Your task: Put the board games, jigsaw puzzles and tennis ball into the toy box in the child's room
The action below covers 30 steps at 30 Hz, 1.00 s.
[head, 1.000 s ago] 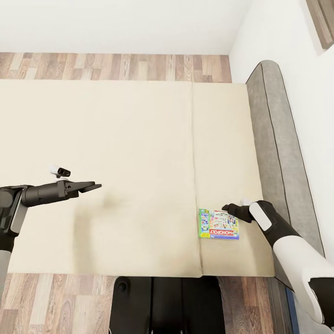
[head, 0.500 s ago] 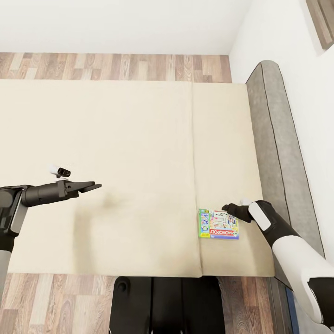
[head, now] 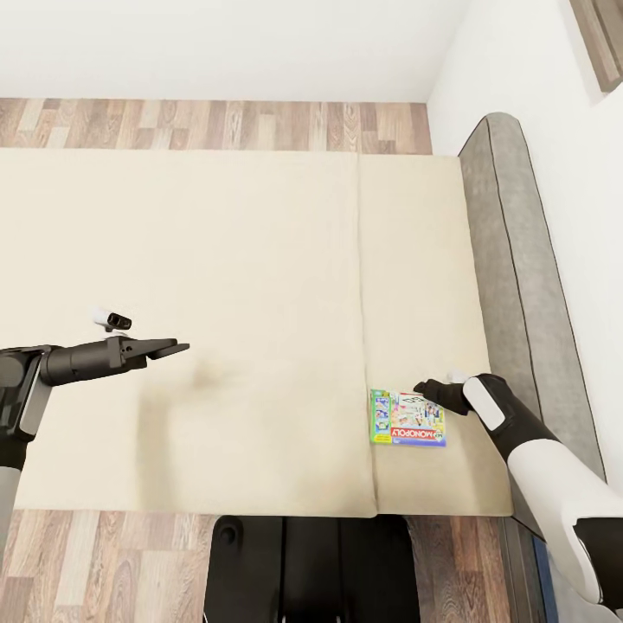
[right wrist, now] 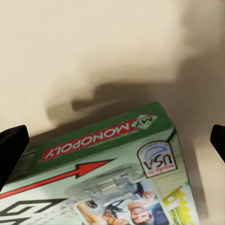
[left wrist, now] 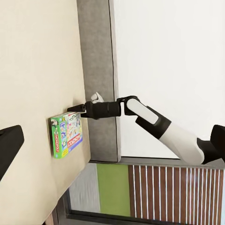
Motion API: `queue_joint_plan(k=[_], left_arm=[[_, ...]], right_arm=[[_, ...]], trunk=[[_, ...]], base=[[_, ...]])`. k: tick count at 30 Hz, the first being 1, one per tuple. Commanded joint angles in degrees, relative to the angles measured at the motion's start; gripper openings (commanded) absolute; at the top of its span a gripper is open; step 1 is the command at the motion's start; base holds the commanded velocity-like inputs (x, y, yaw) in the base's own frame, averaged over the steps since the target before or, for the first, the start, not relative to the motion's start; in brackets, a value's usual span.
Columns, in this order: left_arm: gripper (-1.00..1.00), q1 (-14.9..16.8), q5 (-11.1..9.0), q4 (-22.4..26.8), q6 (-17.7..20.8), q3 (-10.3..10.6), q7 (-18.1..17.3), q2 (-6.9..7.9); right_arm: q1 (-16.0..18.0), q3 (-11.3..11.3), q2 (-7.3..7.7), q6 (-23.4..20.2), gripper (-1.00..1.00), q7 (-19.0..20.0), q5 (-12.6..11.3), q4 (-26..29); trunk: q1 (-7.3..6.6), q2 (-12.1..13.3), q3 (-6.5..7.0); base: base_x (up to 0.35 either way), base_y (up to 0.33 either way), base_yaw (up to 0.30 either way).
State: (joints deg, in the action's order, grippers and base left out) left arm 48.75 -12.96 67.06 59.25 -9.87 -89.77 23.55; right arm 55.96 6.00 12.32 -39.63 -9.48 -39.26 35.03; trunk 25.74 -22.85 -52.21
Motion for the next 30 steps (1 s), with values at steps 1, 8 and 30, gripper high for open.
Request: queue_joint_plan(k=[1,8,30], left_arm=[[1.0,0.03,0.04,0.0,0.62,0.02,-0.23,0.01],[1.0,0.03,0.04,0.0,0.6,0.02,-0.23,0.0],[1.0,0.03,0.04,0.0,0.6,0.02,-0.23,0.0]], right_arm=[[0.0,0.43,0.07,-0.1,1.0,-0.45,-0.82,0.04],[0.01,0.42,0.11,-0.12,1.0,-0.45,-0.82,0.04],[0.02,0.42,0.6,-0.36,1.0,4.39,-0.82,0.19]], trunk=[[0.05,-0.07,-0.07],[0.05,-0.07,-0.07],[0.05,-0.07,0.34]], base=[[0.0,0.0,0.0],[0.0,0.0,0.0],[0.0,0.0,-0.012]])
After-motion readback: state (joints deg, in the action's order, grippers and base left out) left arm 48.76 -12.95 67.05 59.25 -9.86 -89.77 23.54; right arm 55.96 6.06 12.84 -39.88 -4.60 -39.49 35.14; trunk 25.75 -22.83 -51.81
